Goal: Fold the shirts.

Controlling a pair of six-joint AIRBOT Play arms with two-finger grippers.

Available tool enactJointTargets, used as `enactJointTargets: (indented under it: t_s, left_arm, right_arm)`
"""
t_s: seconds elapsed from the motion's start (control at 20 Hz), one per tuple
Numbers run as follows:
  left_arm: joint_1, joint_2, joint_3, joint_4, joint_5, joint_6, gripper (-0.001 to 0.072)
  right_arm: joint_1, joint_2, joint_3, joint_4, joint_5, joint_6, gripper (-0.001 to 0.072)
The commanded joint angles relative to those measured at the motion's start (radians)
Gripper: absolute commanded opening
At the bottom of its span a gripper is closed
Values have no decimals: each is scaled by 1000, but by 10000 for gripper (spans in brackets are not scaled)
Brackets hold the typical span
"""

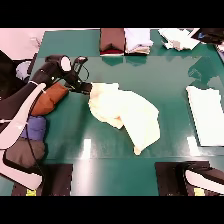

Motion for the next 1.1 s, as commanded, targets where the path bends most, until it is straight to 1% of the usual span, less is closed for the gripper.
enactJointTargets:
  t_s: [0.0, 0.2, 0.3, 0.35, 0.45, 0.5, 0.6, 0.7, 0.75, 0.85, 0.9, 1.0, 1.05]
  left_arm:
    - [7, -73, -14, -63, 37, -25, 512]
    - [4, -109, -16, -134, 41, -21, 512]
    - [-8, -117, -18, -129, 32, -11, 511]
    - [-16, -117, -19, -132, 30, -2, 428]
    - [-36, -117, -19, -130, 43, 42, 150]
    - [-37, -117, -14, -132, 41, 63, 29]
    - [-28, -106, 23, -108, 12, 67, 24]
    - [-7, -67, 61, -85, 20, 69, 23]
    - [8, -42, 84, -77, 18, 69, 23]
    - [27, -4, 109, -69, 10, 94, 23]
    - [32, 13, 113, -65, 10, 111, 23]
    - [35, 31, 112, -38, -3, 111, 24]
    - [35, 32, 112, -33, -18, 111, 24]
  right_arm:
    - [56, -44, 0, -2, 11, 0, 23]
    - [103, -89, 0, -2, -12, 0, 23]
    - [109, -98, 0, 0, -21, 0, 23]
    - [109, -100, 0, -1, -21, 0, 23]
    - [108, -99, 0, -3, -20, 0, 23]
    - [104, -99, 0, -3, -13, 0, 23]
    - [87, -99, -1, -13, 39, 0, 24]
    - [78, -89, -31, -113, 114, 1, 23]
    - [77, -70, -82, -171, 131, 2, 23]
    - [77, -16, -249, -243, 133, 2, 23]
    - [77, 12, -358, -246, 116, 2, 23]
    - [77, 61, -575, -227, 48, 2, 25]
    - [77, 84, -690, -213, 1, 2, 41]
